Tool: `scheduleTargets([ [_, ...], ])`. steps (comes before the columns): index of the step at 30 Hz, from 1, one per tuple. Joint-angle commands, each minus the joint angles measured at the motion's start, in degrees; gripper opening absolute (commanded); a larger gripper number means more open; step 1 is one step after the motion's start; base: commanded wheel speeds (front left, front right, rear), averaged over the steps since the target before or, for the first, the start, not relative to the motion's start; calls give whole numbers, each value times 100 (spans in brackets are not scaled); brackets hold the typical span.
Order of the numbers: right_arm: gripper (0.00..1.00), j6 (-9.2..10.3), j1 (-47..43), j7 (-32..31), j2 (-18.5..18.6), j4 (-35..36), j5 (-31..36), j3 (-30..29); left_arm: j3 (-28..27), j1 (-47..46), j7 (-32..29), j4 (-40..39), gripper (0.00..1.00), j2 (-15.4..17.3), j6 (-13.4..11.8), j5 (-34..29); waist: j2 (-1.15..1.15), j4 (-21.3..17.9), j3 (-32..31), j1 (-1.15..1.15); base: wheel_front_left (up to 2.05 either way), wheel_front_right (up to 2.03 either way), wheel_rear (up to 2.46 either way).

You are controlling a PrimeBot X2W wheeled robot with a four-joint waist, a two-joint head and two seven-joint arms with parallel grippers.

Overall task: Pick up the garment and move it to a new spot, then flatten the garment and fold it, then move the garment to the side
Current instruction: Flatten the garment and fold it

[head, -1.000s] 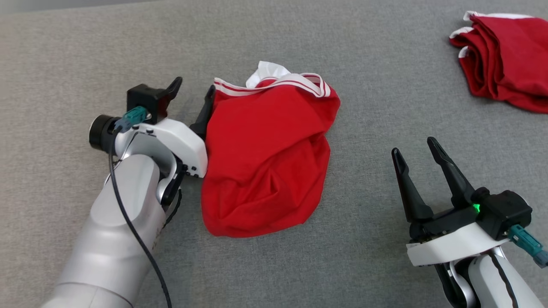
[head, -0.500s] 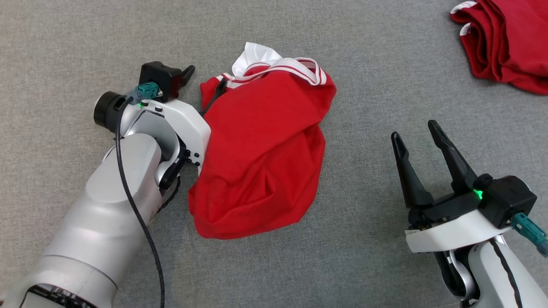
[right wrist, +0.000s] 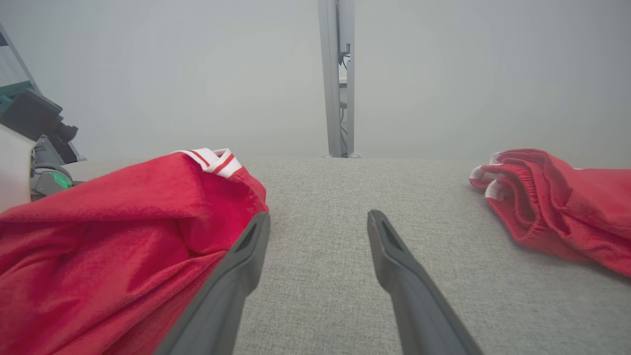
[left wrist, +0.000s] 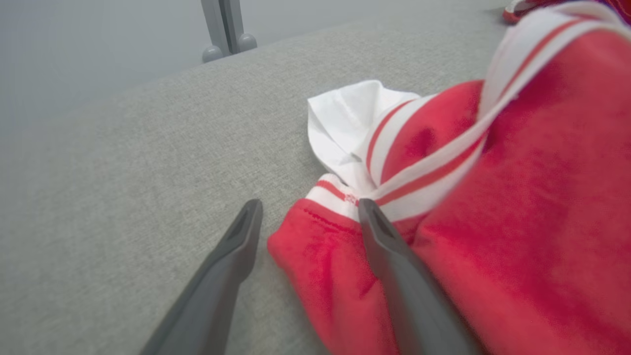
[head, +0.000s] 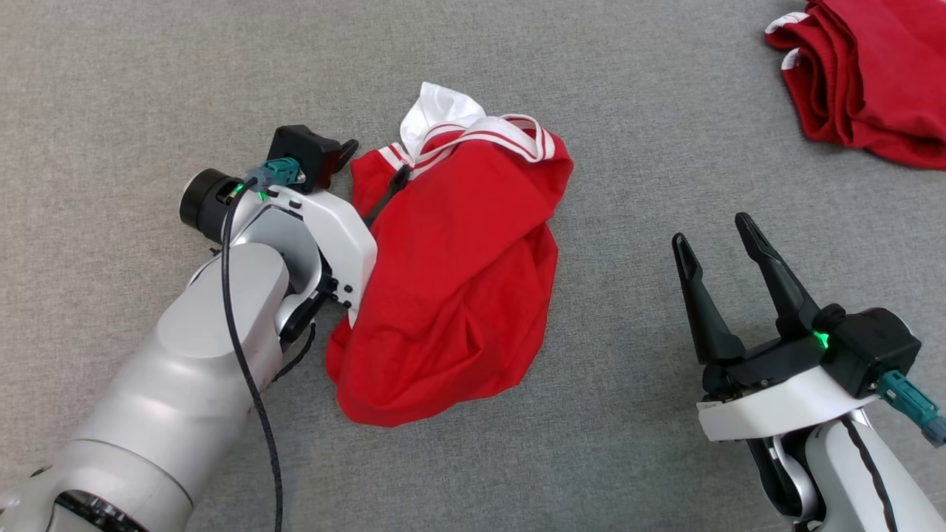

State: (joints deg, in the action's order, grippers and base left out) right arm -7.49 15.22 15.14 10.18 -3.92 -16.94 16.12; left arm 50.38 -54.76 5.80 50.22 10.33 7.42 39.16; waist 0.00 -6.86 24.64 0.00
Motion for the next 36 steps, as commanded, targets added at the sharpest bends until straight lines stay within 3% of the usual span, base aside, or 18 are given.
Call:
scheduleTargets([
  [1,100,0,25,5,20,22,13,5,67,-69,-49,27,100,10,8,96,0,-17,-3,0,0,0,0],
  [4,100,0,56,5,33,28,-7,9,233,-110,-184,191,100,28,8,170,0,-42,-13,0,0,0,0],
  [5,100,0,64,5,33,36,-8,5,297,-99,-209,206,83,5,8,201,0,-51,-18,0,0,0,0],
  [6,100,-1,64,5,36,39,-13,6,355,-92,-224,202,44,-10,8,250,0,-60,-26,0,0,0,0],
  [8,100,-1,54,5,39,47,-15,-6,501,-105,-190,152,0,12,8,313,0,-75,-47,0,0,0,0],
  [14,100,0,-58,5,26,21,-5,-32,677,-307,442,2,0,116,7,380,0,-42,-227,0,0,0,0],
  [20,100,0,-170,5,-1,-18,25,-18,315,-455,844,-519,0,174,8,818,0,80,-544,0,0,0,0],
  [29,100,-1,-408,5,-136,-160,44,8,-311,-834,724,-1954,0,811,8,1822,0,139,-1240,0,0,0,0],
  [36,100,0,-608,5,-203,-235,49,-3,-745,-1015,440,-2972,0,916,-174,2359,0,146,-1656,0,0,0,0],
])
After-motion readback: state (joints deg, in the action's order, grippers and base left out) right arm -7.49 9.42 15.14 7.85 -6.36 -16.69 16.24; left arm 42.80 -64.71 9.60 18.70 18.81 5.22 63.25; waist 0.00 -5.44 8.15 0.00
